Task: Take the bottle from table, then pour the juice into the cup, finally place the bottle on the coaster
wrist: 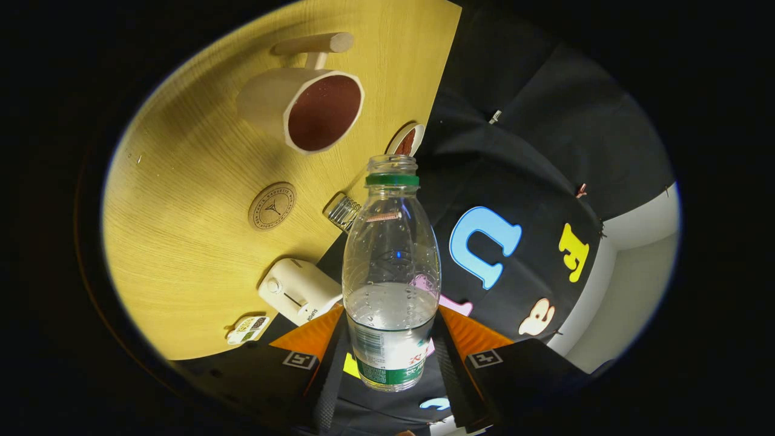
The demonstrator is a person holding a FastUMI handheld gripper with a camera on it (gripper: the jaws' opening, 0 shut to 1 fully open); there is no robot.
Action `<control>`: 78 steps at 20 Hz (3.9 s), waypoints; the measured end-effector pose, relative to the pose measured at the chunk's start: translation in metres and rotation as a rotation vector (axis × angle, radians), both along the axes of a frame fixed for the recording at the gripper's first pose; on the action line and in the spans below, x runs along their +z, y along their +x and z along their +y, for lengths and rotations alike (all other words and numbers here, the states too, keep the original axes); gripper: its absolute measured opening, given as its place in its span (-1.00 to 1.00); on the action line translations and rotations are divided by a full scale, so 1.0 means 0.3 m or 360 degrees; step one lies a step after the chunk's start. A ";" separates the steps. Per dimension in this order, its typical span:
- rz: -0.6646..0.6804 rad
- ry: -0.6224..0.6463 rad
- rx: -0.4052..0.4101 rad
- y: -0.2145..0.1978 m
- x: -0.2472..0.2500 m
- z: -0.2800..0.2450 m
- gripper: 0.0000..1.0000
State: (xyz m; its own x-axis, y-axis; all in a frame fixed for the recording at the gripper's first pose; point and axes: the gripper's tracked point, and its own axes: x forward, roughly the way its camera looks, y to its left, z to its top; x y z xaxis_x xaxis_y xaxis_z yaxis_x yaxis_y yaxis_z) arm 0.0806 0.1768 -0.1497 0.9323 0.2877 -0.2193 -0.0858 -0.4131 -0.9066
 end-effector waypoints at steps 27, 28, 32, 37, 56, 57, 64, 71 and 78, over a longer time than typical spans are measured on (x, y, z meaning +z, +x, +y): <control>0.1223 0.2456 -0.0440 -0.121 -0.214 0.137 0.51; 0.1233 0.2541 -0.0426 -0.101 -0.190 0.132 0.51; 0.1172 0.2827 -0.0420 0.028 -0.119 0.071 0.51; 0.1067 0.2991 -0.0430 0.219 -0.158 0.025 0.51; 0.1086 0.3066 -0.0586 0.412 -0.418 0.068 0.58; 0.1086 0.3077 -0.0601 0.412 -0.420 0.065 0.60; 0.1117 0.3085 -0.0640 0.390 -0.429 0.066 0.96; 0.1011 0.3154 -0.0578 0.309 -0.238 -0.034 0.97; 0.0983 0.3114 -0.0525 0.139 0.047 -0.152 0.96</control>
State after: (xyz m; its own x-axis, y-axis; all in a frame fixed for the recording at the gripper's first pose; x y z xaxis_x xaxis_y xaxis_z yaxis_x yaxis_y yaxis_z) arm 0.1224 0.1314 -0.1355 0.9262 0.3523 -0.1344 -0.3348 0.9323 0.1368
